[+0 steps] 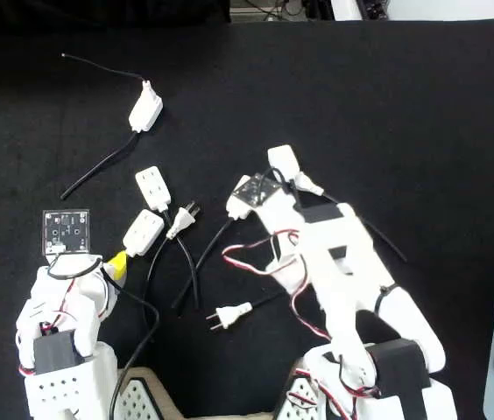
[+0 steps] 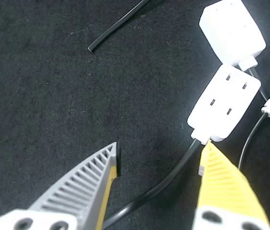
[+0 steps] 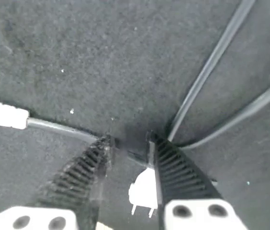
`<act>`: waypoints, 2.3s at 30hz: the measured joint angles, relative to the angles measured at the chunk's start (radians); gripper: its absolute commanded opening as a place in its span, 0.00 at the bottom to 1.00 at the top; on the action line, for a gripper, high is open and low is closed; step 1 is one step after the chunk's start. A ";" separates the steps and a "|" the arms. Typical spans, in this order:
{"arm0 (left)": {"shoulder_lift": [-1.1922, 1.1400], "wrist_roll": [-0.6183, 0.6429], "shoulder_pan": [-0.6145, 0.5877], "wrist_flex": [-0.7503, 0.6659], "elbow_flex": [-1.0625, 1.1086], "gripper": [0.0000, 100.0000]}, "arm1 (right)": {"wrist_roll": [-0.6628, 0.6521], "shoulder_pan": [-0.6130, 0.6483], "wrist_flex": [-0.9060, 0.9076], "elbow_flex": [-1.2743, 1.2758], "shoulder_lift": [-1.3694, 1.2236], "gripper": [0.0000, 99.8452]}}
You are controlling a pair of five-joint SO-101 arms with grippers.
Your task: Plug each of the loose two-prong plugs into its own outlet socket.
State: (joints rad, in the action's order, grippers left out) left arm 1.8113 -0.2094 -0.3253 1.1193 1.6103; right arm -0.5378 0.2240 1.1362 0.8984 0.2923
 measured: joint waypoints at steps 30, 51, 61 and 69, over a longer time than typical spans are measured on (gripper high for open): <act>0.000 0.000 0.000 0.000 0.000 0.28 | 0.585 -0.018 0.166 -0.272 -0.377 0.12; 0.000 -0.029 0.000 0.000 0.000 0.28 | 0.597 -0.021 0.272 -0.275 -0.304 0.12; 0.000 -0.031 0.000 0.000 0.000 0.28 | 0.598 -0.015 0.098 -0.229 -0.388 0.12; 0.000 -0.031 0.000 0.000 0.000 0.28 | 0.597 -0.018 0.120 -0.226 -0.377 0.12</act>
State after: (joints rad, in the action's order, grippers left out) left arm 1.8113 -0.2401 -0.3253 1.1193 1.6103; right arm 0.0591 0.2056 1.2559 0.6728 -0.0852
